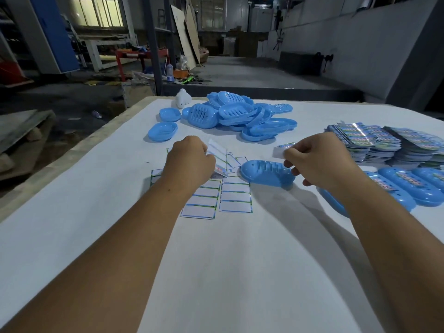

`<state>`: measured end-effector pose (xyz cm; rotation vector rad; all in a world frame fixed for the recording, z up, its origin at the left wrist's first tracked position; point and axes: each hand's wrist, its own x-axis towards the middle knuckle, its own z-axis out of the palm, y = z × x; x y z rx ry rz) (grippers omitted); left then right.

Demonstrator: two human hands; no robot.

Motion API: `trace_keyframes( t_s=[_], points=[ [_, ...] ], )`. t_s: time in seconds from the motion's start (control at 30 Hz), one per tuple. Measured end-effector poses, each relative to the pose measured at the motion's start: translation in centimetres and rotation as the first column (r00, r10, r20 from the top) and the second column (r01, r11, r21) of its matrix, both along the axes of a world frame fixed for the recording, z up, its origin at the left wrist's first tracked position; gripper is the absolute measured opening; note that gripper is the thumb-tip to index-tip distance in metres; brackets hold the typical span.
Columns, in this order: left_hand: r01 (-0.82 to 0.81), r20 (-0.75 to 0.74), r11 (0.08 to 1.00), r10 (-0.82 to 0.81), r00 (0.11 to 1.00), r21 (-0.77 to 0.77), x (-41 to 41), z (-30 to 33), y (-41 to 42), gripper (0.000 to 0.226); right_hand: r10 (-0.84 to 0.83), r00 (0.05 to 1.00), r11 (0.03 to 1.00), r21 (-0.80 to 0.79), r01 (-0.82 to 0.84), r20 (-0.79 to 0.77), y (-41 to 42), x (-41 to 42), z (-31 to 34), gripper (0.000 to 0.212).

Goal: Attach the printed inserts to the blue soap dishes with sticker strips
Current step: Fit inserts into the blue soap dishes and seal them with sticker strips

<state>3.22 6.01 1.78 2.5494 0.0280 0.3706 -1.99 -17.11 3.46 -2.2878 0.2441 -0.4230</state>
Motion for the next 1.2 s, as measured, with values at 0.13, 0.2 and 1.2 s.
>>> trace_keyframes(
  t_s=[0.13, 0.2, 1.2],
  points=[
    [-0.052, 0.056, 0.958, 0.037, 0.998, 0.283, -0.1, 0.0, 0.2, 0.027, 0.031, 0.999, 0.999, -0.005, -0.031, 0.013, 0.9, -0.3, 0.0, 0.025],
    [0.079, 0.144, 0.997, -0.081, 0.986, 0.021, -0.6, 0.1, -0.7, 0.014, 0.039, 0.999, 0.999, -0.026, -0.039, 0.035, 1.4, -0.4, -0.1, 0.026],
    [0.309, 0.101, 0.679, -0.328, 0.939, -0.666, -2.1, -0.3, -4.3, 0.030, 0.148, 0.987, 0.983, 0.096, -0.154, 0.064, 1.3, 0.2, -0.5, 0.030]
  ],
)
